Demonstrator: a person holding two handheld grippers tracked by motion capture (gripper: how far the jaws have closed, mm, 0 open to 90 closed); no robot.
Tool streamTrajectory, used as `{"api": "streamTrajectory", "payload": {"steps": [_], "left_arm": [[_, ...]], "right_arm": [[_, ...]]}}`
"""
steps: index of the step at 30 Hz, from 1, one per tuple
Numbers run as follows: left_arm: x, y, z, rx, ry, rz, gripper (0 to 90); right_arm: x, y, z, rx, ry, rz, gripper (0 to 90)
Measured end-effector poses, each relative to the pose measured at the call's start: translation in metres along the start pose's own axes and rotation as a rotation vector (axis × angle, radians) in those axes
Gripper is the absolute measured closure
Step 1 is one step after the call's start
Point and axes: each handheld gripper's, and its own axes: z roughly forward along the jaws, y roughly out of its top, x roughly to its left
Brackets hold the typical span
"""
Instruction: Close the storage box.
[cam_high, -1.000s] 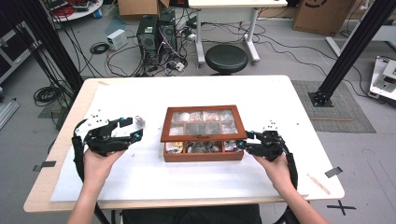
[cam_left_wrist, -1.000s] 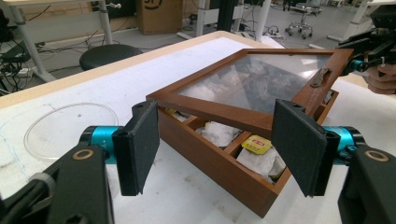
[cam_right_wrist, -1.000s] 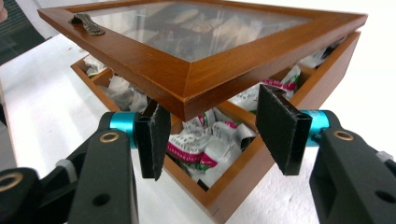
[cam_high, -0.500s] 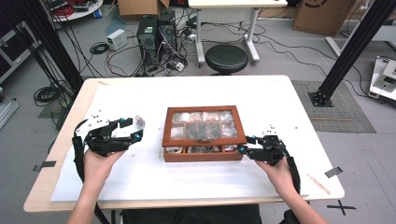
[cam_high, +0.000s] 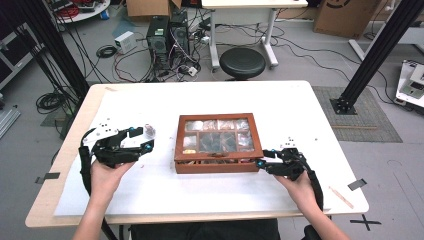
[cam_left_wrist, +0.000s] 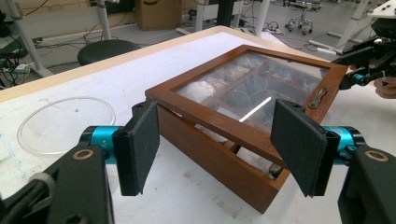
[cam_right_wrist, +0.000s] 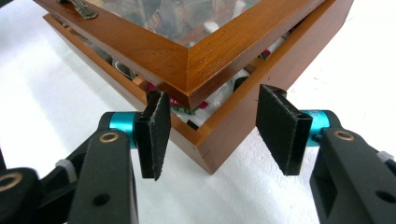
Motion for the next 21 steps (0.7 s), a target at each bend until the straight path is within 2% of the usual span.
{"api": "streamTrajectory", "payload": {"steps": [5, 21], "left_arm": [[0.0002, 0.0000, 0.0015, 0.004, -0.004, 0.002, 32.8], [0.0027, 0.0014, 0.0086, 0.011, -0.015, 0.005, 32.8]], "right_arm": [[-0.0007, -0.0025, 0.0017, 0.026, 0.001, 0.001, 46.1], [-0.0006, -0.0076, 0.0025, 0.060, -0.002, -0.006, 45.3]]}}
